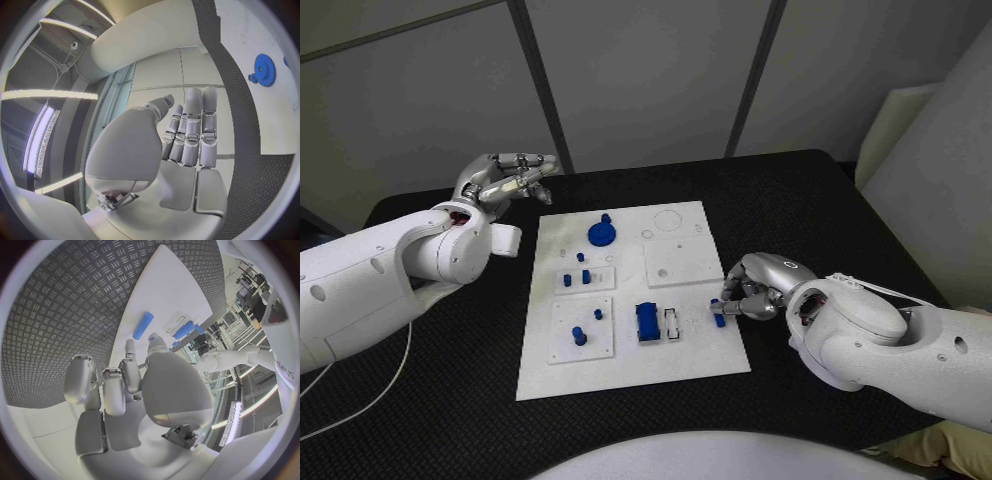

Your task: Assemble the parts on the task board

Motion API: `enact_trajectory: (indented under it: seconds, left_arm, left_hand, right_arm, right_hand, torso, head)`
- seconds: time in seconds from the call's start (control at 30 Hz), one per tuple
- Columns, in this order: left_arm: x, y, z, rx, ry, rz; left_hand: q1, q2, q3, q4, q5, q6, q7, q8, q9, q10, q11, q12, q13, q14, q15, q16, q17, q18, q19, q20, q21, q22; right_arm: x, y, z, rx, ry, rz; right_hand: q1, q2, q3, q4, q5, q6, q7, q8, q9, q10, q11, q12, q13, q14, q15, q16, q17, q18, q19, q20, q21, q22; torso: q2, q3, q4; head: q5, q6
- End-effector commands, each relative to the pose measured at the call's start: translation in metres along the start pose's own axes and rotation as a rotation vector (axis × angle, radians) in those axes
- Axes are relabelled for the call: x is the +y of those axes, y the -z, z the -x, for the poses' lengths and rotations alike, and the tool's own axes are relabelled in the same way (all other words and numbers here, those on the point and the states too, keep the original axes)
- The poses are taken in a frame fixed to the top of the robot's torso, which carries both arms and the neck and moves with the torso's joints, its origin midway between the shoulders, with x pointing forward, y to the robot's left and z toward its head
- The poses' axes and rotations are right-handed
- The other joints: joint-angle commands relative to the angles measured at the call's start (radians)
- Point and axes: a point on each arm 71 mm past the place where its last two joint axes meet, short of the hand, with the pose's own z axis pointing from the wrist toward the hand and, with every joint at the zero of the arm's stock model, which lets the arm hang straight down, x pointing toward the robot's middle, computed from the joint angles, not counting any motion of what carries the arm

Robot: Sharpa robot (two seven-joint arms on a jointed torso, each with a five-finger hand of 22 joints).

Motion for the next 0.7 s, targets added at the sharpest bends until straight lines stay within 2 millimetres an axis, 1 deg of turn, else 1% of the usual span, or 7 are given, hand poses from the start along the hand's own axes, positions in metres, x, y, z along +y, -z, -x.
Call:
enact_trajectory:
  seconds: [0.03, 0.1, 0.27, 0.43, 0.57, 0.7]
  left_arm:
    - [-0.0014, -0.0001, -0.0010, 0.009, 0.006, -0.007]
    - [-0.0014, 0.0000, -0.0009, 0.009, 0.006, -0.007]
    - [-0.0014, 0.0001, -0.0007, 0.008, 0.006, -0.007]
    - [-0.0014, 0.0001, -0.0008, 0.009, 0.006, -0.007]
    - [-0.0013, 0.0000, -0.0008, 0.009, 0.006, -0.007]
    - [-0.0014, 0.0001, -0.0006, 0.009, 0.006, -0.007]
  left_hand:
    - [-0.005, 0.002, -0.005, 0.000, -0.004, -0.006, 0.001, 0.004, -0.001, -0.007, -0.002, 0.003, -0.001, -0.007, 0.003, -0.002, -0.001, -0.012, -0.007, 0.003, -0.006, -0.001]
    - [-0.005, 0.002, -0.005, 0.000, -0.004, -0.006, 0.001, 0.004, -0.001, -0.007, -0.002, 0.003, -0.001, -0.007, 0.003, -0.002, -0.001, -0.012, -0.007, 0.003, -0.006, -0.001]
    - [-0.005, 0.002, -0.005, 0.000, -0.004, -0.006, 0.001, 0.004, -0.001, -0.007, -0.002, 0.003, -0.001, -0.007, 0.003, -0.002, -0.001, -0.012, -0.007, 0.003, -0.006, -0.001]
    - [-0.005, 0.002, -0.005, 0.000, -0.004, -0.006, 0.001, 0.004, -0.001, -0.007, -0.002, 0.003, -0.001, -0.007, 0.003, -0.002, -0.001, -0.012, -0.007, 0.003, -0.006, -0.001]
    - [-0.005, 0.002, -0.005, 0.000, -0.004, -0.006, 0.001, 0.004, -0.001, -0.007, -0.002, 0.003, -0.001, -0.007, 0.003, -0.002, -0.001, -0.012, -0.007, 0.003, -0.006, -0.001]
    - [-0.005, 0.002, -0.005, 0.000, -0.004, -0.006, 0.001, 0.004, -0.001, -0.007, -0.002, 0.003, -0.001, -0.007, 0.003, -0.002, -0.001, -0.012, -0.007, 0.003, -0.006, -0.001]
  right_arm:
    - [-0.0005, -0.0015, -0.0016, 0.013, 0.057, -0.011]
    - [-0.0002, -0.0024, -0.0028, 0.022, 0.070, -0.011]
    - [0.0010, -0.0038, -0.0047, 0.035, 0.097, -0.009]
    - [0.0032, -0.0053, -0.0068, 0.047, 0.120, -0.004]
    - [0.0052, -0.0069, -0.0085, 0.052, 0.138, 0.001]
    - [0.0073, -0.0083, -0.0101, 0.057, 0.158, 0.007]
  right_hand:
    - [0.018, -0.001, -0.003, -0.004, 0.005, 0.008, -0.003, -0.005, 0.000, -0.002, -0.005, -0.006, 0.024, 0.086, -0.002, -0.004, 0.176, 0.005, -0.003, -0.004, -0.004, -0.002]
    - [0.025, 0.000, -0.002, -0.007, 0.006, 0.011, -0.003, -0.006, 0.001, -0.002, -0.006, -0.006, 0.024, 0.085, -0.003, -0.005, 0.175, 0.005, -0.003, -0.005, -0.005, -0.002]
    - [0.030, 0.001, -0.002, -0.009, 0.006, 0.014, -0.004, -0.006, 0.002, -0.002, -0.007, -0.008, 0.023, 0.085, -0.004, -0.005, 0.174, 0.005, -0.004, -0.005, -0.006, -0.003]
    - [0.043, 0.002, -0.001, -0.014, 0.004, 0.018, -0.006, -0.007, 0.003, -0.003, -0.009, -0.008, 0.023, 0.085, -0.005, -0.006, 0.174, 0.005, -0.004, -0.006, -0.007, -0.004]
    - [0.060, 0.005, 0.002, -0.021, 0.002, 0.019, -0.007, -0.010, 0.004, -0.004, -0.010, -0.011, 0.022, 0.085, -0.006, -0.007, 0.172, 0.005, -0.005, -0.008, -0.009, -0.006]
    - [0.084, 0.011, 0.009, -0.033, 0.000, 0.019, -0.007, -0.015, 0.004, -0.005, -0.010, -0.014, 0.021, 0.084, -0.007, -0.008, 0.170, 0.006, -0.006, -0.009, -0.011, -0.007]
  torso:
    - [0.000, 0.0000, -0.0002]
    - [0.000, 0.0004, -0.0012]
    - [0.000, 0.0000, -0.0011]
    - [0.000, -0.0003, 0.0002]
    - [-0.001, 0.0002, 0.0002]
    - [0.000, -0.0005, 0.0007]
  head:
    - [0.002, -0.002]
    - [0.002, -0.004]
    - [0.001, -0.005]
    - [0.002, -0.006]
    - [0.005, -0.008]
    - [0.005, -0.007]
